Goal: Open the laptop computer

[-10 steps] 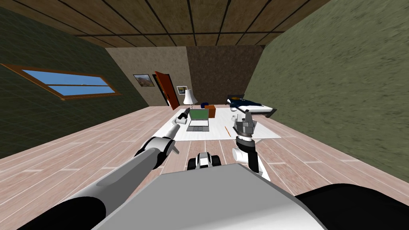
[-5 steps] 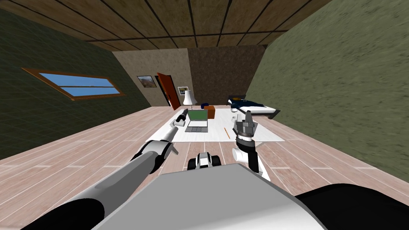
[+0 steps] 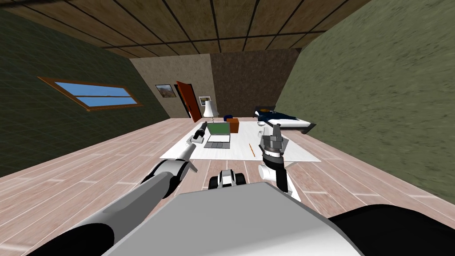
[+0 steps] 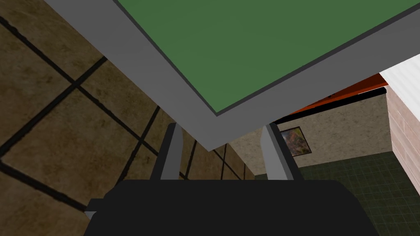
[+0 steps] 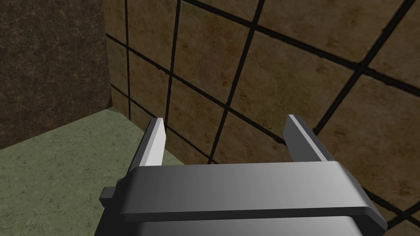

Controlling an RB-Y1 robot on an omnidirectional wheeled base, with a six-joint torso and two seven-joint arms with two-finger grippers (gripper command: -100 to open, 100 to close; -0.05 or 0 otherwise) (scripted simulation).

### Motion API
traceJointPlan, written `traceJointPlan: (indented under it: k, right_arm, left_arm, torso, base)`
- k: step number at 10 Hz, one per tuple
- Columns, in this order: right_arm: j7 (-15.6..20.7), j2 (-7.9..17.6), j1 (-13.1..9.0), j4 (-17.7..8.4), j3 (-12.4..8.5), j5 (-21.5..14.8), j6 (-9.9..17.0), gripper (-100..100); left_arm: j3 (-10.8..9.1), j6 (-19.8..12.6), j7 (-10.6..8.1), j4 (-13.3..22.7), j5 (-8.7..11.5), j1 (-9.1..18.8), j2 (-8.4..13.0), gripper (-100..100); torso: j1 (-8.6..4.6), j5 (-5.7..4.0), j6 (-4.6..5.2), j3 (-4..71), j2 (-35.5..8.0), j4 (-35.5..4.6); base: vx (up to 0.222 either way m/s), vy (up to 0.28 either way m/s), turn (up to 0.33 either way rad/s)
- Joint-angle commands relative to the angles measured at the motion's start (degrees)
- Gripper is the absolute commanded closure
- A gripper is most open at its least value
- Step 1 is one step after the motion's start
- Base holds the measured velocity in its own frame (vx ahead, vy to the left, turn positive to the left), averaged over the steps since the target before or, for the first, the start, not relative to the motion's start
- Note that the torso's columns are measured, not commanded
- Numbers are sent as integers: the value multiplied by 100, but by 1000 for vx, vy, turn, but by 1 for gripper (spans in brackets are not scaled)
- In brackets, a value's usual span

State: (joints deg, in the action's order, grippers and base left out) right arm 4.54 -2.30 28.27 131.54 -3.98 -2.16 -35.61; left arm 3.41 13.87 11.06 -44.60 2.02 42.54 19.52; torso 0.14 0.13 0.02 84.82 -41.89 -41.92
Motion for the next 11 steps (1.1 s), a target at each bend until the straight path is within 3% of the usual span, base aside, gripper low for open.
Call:
traceJointPlan:
  k: [1, 4, 5, 8, 9, 10, 11]
  right_arm:
    - [0, 0, 0, 0, 0, 0, 0, 0]
    - [0, 0, 0, 0, 0, 0, 0, 0]
    - [0, 0, 0, 0, 0, 0, 0, 0]
    - [0, 0, 0, 0, 0, 0, 0, 0]
    - [0, 0, 0, 0, 0, 0, 0, 0]
    - [0, 0, 0, 0, 0, 0, 0, 0]
    - [0, 0, 0, 0, 0, 0, 0, 0]
  left_arm:
    - [-22, 395, -183, -234, -103, -398, 99, 100]
    - [-79, 948, -497, -418, -283, -873, 265, 100]
    - [-79, 1142, -497, -418, -283, -883, 265, 100]
    - [-135, 1740, -811, -602, -462, -1344, 432, 100]
    - [-135, 1903, -811, -602, -462, -1367, 432, 100]
    - [-163, 2086, -968, -694, -552, -1537, 515, 100]
    - [-163, 2285, -968, -694, -552, -1610, 515, 100]
  torso:
    - [1, -1, -3, -2, -3, -8]
    - [-1, 3, 1, -5, -8, 5]
    - [10, 11, -16, -2, -3, 17]
    - [6, 5, 8, 10, 13, 8]
    - [0, 3, 1, 6, 9, 4]
    - [-1, 2, 9, 4, 7, 0]
    - [0, 3, 5, 7, 13, 2]
  base:
    - [46, -70, 42]
    - [53, -85, 52]
    - [35, -75, 65]
    - [41, -87, 61]
    - [30, -76, 51]
    - [53, -74, 54]
    - [57, -69, 48]
